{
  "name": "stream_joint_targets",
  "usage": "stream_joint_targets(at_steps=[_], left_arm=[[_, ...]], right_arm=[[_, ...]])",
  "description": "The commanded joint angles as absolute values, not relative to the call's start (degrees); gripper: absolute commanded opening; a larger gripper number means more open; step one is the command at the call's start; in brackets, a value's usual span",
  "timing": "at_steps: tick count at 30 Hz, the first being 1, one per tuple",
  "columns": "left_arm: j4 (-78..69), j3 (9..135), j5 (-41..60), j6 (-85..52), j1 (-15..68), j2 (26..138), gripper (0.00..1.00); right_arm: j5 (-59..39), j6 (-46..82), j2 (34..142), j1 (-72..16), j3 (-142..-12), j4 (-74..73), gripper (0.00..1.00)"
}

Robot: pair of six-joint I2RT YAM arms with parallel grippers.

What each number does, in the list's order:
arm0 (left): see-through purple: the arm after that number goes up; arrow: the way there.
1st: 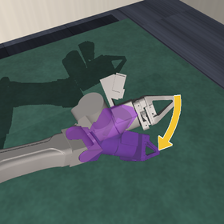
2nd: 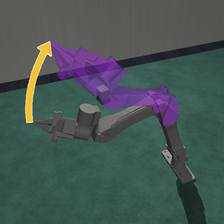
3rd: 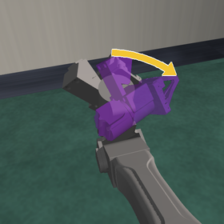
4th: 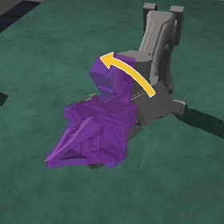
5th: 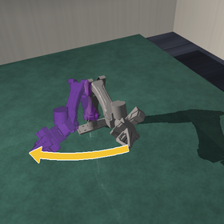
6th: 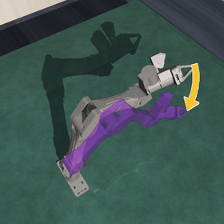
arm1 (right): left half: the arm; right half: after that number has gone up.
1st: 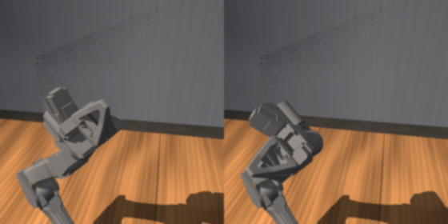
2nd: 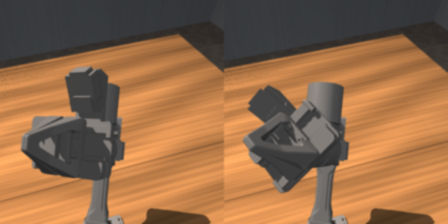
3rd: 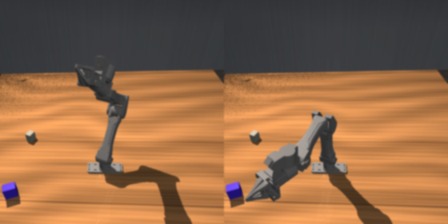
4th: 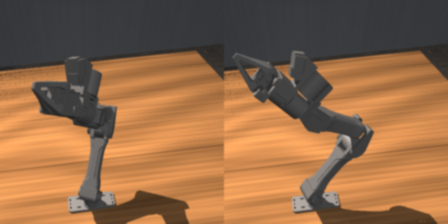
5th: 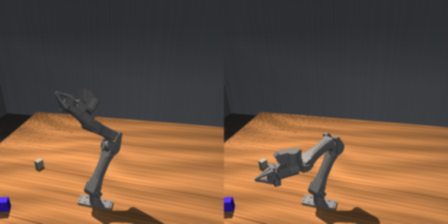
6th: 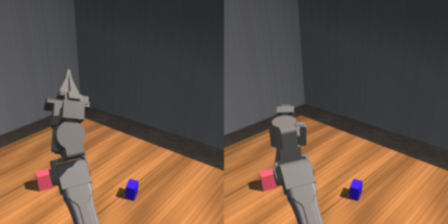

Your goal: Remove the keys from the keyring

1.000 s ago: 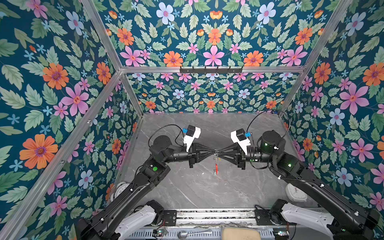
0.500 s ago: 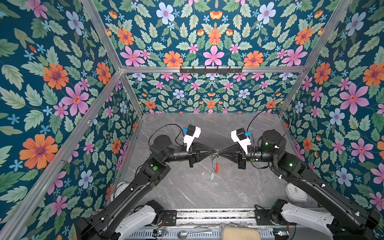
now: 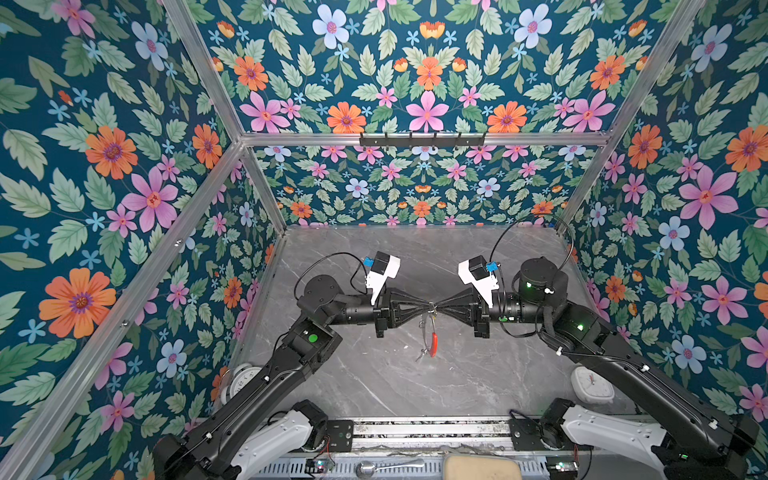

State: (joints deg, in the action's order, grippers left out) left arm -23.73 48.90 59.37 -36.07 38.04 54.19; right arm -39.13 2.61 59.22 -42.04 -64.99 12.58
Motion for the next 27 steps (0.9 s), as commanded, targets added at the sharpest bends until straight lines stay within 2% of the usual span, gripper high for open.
stream_joint_targets(at_steps=[1, 13, 20, 21, 25, 27], left_arm=[[-34.7, 48.37, 62.22, -40.39, 38.13, 53.78, 0.0], [-44.18, 44.49, 54.32, -43.4, 38.11, 53.91, 0.0], [-47.91, 42.76, 54.55, -44.38, 38.12, 54.93, 0.0], [-47.6, 42.96, 54.73, -44.2, 38.14, 54.99, 0.0], [-44.83, 43.66, 54.91, -42.64, 38.13, 54.67, 0.0], [-44.04, 44.0, 55.06, -42.34, 38.1, 54.53, 0.0]], right_arm=[[-37.53, 2.42, 59.68, -41.97, -65.04, 13.14, 0.0], [-38.67, 5.69, 59.5, -42.76, -62.41, 10.16, 0.0], [-34.5, 4.31, 58.18, -44.28, -62.99, 13.04, 0.0], [-33.27, 3.76, 57.7, -44.37, -63.02, 13.74, 0.03], [-28.65, 2.05, 54.11, -44.38, -62.06, 15.1, 0.34], [-27.45, 1.23, 52.33, -44.36, -61.67, 14.95, 0.43]])
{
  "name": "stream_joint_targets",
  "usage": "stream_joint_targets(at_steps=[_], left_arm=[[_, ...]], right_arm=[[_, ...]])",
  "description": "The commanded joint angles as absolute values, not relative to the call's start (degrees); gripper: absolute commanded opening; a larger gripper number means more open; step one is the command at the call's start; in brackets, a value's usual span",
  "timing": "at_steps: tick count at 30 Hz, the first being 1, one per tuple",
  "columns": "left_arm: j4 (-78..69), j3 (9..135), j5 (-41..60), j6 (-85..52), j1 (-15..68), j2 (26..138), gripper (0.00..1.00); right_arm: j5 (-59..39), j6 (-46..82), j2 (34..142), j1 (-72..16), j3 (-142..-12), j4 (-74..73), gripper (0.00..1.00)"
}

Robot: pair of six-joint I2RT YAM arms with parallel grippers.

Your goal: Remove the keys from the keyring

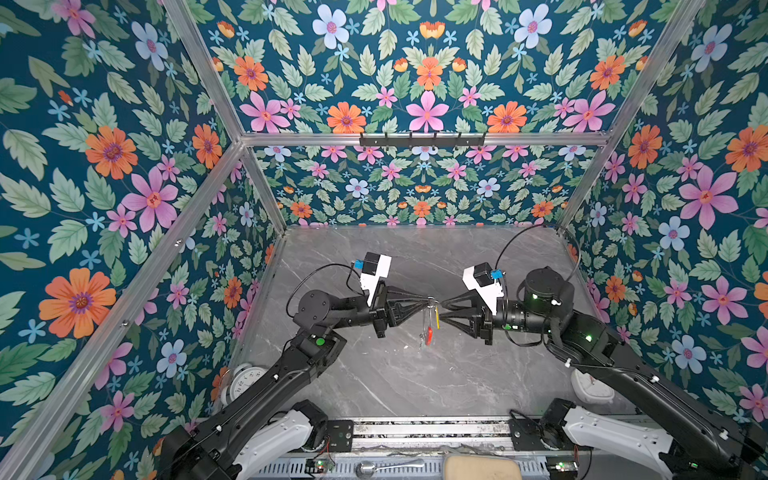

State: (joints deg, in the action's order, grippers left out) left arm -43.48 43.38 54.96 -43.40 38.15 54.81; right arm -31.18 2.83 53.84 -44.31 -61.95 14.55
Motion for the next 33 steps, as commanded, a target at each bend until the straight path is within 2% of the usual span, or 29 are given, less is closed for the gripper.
stream_joint_targets(at_steps=[1, 8, 15, 33], left_arm=[[-43.29, 44.22, 55.24, -42.14, 38.11, 54.58, 0.0], [-39.71, 45.18, 56.55, -40.76, 38.1, 54.23, 0.0], [-39.18, 45.26, 57.7, -40.69, 38.12, 54.06, 0.0], [-39.72, 45.35, 58.19, -41.42, 38.14, 54.4, 0.0]], right_arm=[[-27.25, 0.94, 51.52, -44.37, -61.58, 14.5, 0.46], [-32.16, 1.23, 51.4, -44.38, -62.72, 8.48, 0.53], [-40.56, 1.94, 55.24, -42.37, -64.82, 6.57, 0.53], [-45.09, 3.23, 58.31, -42.36, -65.47, 5.29, 0.24]])
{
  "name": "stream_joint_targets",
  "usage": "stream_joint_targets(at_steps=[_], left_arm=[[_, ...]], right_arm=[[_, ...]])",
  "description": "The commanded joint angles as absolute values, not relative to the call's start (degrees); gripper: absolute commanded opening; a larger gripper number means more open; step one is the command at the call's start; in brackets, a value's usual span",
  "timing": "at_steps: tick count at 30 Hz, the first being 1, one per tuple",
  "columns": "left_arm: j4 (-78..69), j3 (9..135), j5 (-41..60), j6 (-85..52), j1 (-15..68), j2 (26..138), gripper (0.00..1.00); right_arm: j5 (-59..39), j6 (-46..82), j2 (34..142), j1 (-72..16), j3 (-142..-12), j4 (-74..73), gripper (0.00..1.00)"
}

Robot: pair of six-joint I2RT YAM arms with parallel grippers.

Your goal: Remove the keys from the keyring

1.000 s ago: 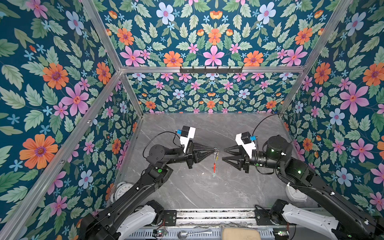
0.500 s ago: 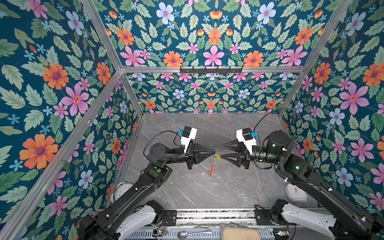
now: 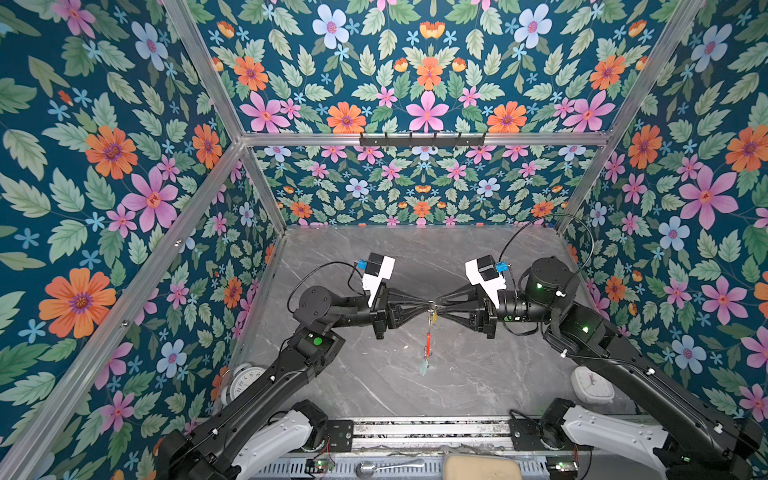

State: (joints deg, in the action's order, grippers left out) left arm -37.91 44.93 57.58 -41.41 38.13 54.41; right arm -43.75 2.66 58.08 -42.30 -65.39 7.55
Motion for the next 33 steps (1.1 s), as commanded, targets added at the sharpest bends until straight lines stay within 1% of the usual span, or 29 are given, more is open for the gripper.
stream_joint_targets(at_steps=[1, 4, 7, 10, 13, 15, 21, 24, 33], left_arm=[[-39.81, 45.35, 58.19, -41.42, 38.08, 54.4, 0.0], [-39.79, 45.35, 58.1, -41.42, 38.14, 54.4, 0.0], [-39.92, 45.31, 58.02, -41.56, 38.16, 54.4, 0.0], [-40.12, 45.35, 58.01, -41.57, 38.09, 54.39, 0.0], [-40.08, 45.44, 58.09, -41.76, 38.08, 54.49, 0.0], [-40.25, 45.57, 58.1, -41.74, 38.14, 54.51, 0.0], [-40.41, 45.54, 58.1, -41.99, 38.12, 54.58, 0.0], [-41.28, 45.44, 58.22, -42.53, 38.12, 54.57, 0.0], [-43.47, 45.22, 59.54, -43.92, 38.1, 54.93, 0.0]], right_arm=[[-45.24, 3.25, 58.37, -42.32, -65.43, 5.27, 0.22], [-45.39, 3.3, 58.41, -42.29, -65.37, 5.3, 0.17], [-45.35, 3.45, 58.45, -42.28, -65.3, 5.46, 0.16], [-45.21, 3.45, 58.19, -42.34, -65.0, 5.37, 0.16], [-45.12, 3.53, 57.92, -42.35, -64.77, 5.36, 0.21], [-45.12, 3.55, 57.93, -42.36, -64.65, 5.47, 0.21], [-45.16, 3.55, 58.01, -42.36, -64.74, 5.44, 0.05], [-45.25, 3.56, 58.01, -42.31, -64.78, 5.31, 0.0], [-44.15, 3.86, 58.18, -42.34, -64.95, 5.2, 0.0]])
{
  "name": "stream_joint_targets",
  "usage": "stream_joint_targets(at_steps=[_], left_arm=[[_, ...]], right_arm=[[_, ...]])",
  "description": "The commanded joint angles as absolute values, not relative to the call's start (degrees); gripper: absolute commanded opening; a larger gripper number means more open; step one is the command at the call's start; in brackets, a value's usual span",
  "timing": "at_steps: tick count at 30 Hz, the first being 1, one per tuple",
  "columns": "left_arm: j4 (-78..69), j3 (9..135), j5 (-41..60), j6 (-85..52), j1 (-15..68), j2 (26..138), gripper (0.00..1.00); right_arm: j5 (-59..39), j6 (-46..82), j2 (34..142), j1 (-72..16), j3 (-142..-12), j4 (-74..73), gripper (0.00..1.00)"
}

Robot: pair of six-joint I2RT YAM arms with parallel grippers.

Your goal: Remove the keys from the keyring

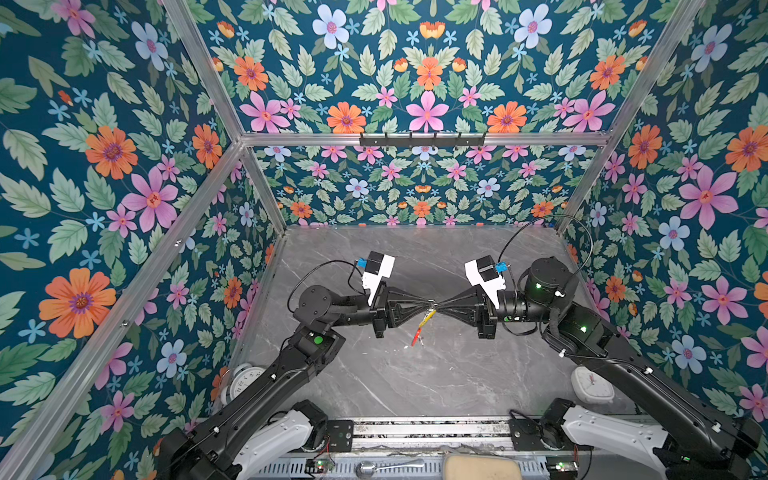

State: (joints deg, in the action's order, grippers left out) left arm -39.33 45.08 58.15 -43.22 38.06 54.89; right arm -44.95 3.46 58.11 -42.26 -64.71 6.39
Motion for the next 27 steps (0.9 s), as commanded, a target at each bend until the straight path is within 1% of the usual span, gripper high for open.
stream_joint_targets(at_steps=[1, 7, 18, 27], left_arm=[[-43.82, 45.11, 59.67, -44.16, 38.1, 54.93, 0.0], [-48.12, 44.39, 60.49, -46.82, 38.1, 54.93, 0.0], [-50.98, 44.21, 60.35, -48.84, 38.12, 55.02, 0.0], [-52.8, 43.28, 53.68, -49.14, 38.14, 54.74, 0.0]], right_arm=[[-43.76, 3.89, 58.18, -42.36, -65.1, 5.39, 0.0], [-40.29, 3.6, 59.12, -42.3, -66.26, 8.35, 0.0], [-39.07, 3.83, 60.21, -42.33, -67.41, 11.13, 0.0], [-38.65, 5.07, 59.78, -42.63, -65.66, 10.93, 0.0]])
